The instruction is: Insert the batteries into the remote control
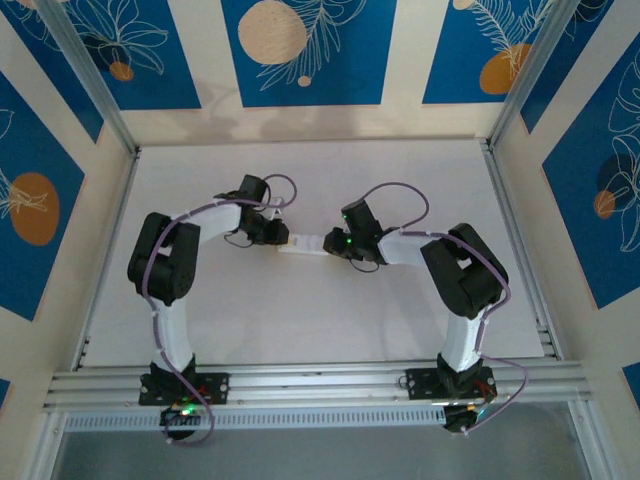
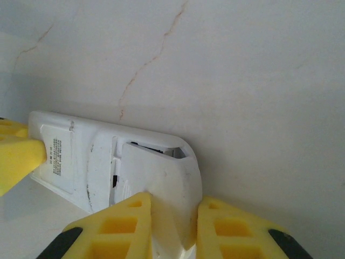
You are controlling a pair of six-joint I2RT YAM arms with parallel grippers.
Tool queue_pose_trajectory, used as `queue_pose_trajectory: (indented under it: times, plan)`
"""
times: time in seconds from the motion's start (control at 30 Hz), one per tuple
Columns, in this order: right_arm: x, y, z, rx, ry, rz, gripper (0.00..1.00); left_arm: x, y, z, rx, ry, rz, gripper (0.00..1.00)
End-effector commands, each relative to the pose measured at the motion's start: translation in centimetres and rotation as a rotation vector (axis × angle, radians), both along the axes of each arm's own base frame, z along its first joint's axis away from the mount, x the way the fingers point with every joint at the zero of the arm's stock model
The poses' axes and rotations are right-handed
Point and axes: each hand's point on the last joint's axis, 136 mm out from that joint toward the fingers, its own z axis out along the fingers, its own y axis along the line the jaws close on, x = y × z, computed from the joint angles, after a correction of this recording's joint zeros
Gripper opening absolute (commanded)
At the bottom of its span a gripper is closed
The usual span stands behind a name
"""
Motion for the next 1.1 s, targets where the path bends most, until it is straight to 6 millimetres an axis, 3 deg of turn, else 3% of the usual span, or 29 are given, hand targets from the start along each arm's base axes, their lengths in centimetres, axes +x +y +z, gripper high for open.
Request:
queue_pose_trajectory:
  times: [0.0,0.3,0.53,1.07]
  plan:
    - [2.9,5.7,5.3,0.204,-0.271,0.141,0.21,-1.8,-1.5,-2.7,0.016,0.008,-0.086,0.21]
    - [3.3,4.1,5.8,0.286,-0.252,0.131,0.20,-0.7,-0.7,-2.7,0.060,-0.070,-0.093,0.19]
    - [2.9,4.1,5.4,0.331,-0.247,0.133,0.17,-1.0,-0.3,-3.0,0.063,-0.062,-0.082,0.19]
    - [2.6,3.0,8.4,0.408,-0.328,0.100,0.14,-1.0,0.3,-4.1,0.042,-0.033,-0.040,0.19]
